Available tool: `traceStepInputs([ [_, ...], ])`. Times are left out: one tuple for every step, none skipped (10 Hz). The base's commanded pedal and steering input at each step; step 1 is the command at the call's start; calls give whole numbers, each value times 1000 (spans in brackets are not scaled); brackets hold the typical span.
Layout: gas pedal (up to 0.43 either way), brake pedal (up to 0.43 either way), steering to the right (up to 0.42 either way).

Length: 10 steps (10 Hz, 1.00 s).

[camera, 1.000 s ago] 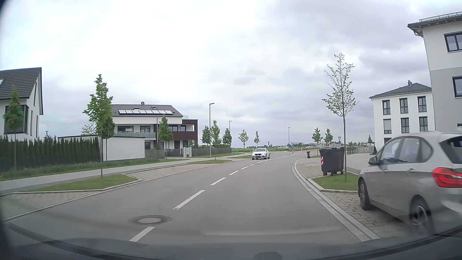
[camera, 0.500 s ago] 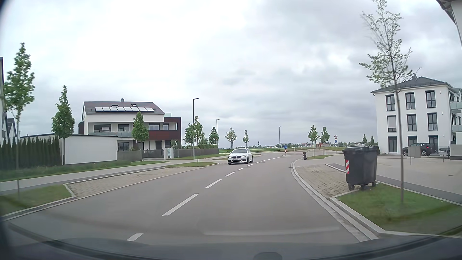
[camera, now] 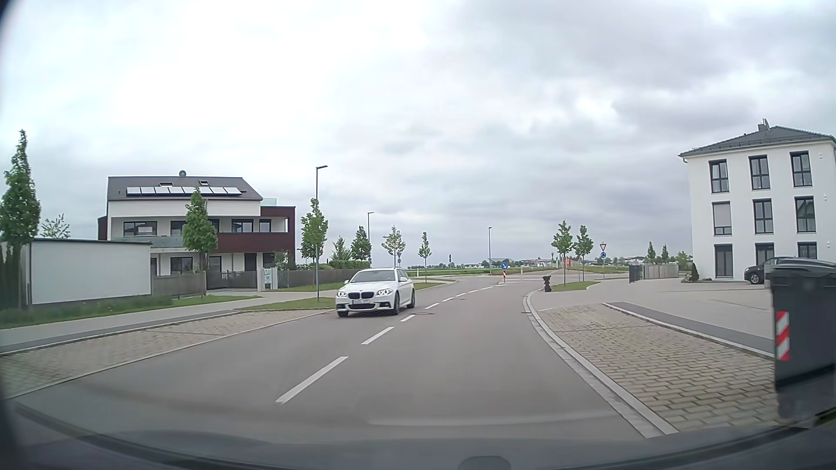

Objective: Follow the waypoints while adhering to traffic rules and regulations

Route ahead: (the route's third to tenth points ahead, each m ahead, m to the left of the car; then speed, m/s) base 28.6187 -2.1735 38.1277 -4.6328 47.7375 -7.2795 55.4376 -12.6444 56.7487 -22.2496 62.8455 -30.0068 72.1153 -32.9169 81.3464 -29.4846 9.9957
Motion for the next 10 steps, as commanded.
traceStepInputs([
  [98,0,34],
  [87,0,34],
  [87,0,32],
  [87,0,31],
  [87,0,29],
  [87,0,29],
  [87,0,29],
  [87,0,28],
  [87,0,27],
  [87,0,27],
])
